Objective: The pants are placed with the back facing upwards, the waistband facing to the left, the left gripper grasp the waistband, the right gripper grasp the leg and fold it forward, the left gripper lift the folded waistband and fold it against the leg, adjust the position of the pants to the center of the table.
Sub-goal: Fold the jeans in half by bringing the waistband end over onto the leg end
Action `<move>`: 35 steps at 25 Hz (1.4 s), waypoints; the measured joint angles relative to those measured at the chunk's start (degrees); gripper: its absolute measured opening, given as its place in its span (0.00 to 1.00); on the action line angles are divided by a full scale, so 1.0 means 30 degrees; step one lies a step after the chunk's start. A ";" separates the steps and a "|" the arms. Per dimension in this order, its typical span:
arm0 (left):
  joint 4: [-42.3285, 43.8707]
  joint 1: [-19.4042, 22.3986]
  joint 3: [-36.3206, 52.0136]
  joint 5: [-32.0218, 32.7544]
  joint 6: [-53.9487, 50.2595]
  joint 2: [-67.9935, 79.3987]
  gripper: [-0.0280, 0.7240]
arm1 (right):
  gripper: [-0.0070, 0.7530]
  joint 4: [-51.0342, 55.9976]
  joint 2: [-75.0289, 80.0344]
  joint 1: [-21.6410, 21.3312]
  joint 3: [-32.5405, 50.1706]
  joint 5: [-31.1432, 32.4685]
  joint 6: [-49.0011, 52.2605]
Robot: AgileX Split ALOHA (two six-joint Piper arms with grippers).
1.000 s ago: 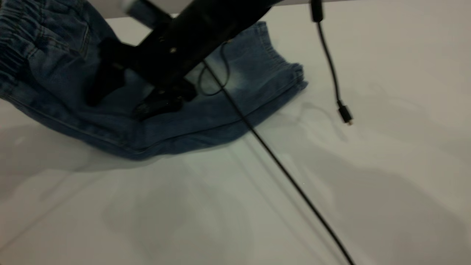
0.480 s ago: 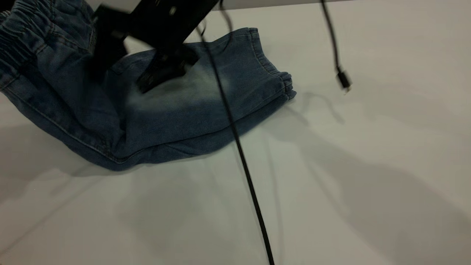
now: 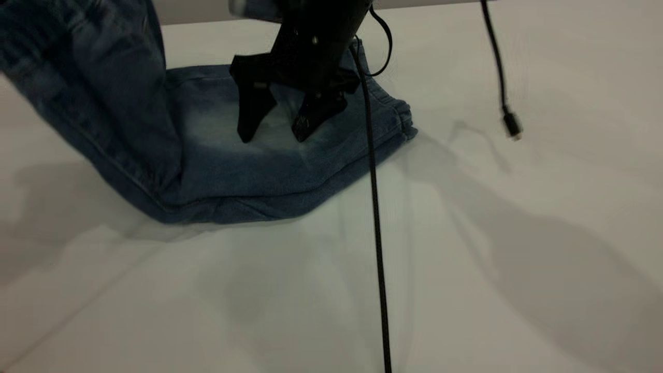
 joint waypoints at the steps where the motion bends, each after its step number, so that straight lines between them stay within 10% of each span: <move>1: -0.0078 -0.0374 -0.0155 -0.0284 -0.0065 0.0000 0.19 | 0.76 -0.0131 0.0137 0.0078 -0.0038 0.0010 -0.0019; 13: -0.1674 -0.4671 -0.1461 -0.3189 0.0609 0.2458 0.19 | 0.76 0.0786 0.0316 0.0399 -0.1825 0.2141 -0.0408; 35: -0.2587 -0.5789 -0.3293 -0.3673 0.1512 0.4855 0.19 | 0.72 -0.2205 -0.1056 -0.4456 -0.9852 0.4739 0.1150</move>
